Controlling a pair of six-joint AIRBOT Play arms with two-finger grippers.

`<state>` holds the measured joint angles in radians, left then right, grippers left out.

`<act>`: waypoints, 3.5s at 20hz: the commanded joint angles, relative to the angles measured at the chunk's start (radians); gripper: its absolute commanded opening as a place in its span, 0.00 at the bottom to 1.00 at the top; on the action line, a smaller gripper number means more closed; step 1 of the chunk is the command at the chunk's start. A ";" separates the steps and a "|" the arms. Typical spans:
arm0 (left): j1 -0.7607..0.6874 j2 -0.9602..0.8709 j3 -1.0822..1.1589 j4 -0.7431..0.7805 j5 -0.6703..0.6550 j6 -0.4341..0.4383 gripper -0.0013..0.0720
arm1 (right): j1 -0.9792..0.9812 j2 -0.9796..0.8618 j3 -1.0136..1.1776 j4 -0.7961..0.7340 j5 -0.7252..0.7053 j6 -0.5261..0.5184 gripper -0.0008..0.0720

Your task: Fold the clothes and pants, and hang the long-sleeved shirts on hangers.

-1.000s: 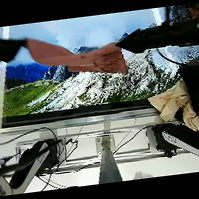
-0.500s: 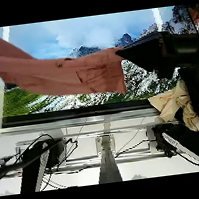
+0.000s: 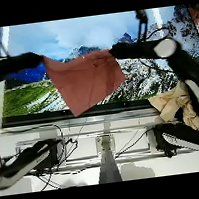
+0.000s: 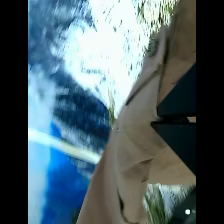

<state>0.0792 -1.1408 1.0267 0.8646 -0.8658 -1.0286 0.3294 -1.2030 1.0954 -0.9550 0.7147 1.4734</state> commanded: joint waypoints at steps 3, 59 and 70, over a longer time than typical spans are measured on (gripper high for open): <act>-0.070 -0.182 -0.026 0.002 -0.173 0.005 0.02 | -0.098 -0.170 -0.021 -0.179 0.029 0.004 0.04; -0.102 0.332 0.184 0.462 -0.209 -0.184 0.03 | -0.980 0.294 0.452 -0.949 0.879 0.441 0.04; -0.102 0.340 0.184 0.463 -0.209 -0.184 0.03 | -1.234 0.389 0.408 -0.993 0.933 0.605 0.95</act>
<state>-0.0242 -0.8036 1.2102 1.3270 -1.0752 -1.2125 -0.8810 -0.8223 1.5051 -1.9461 1.6768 2.0018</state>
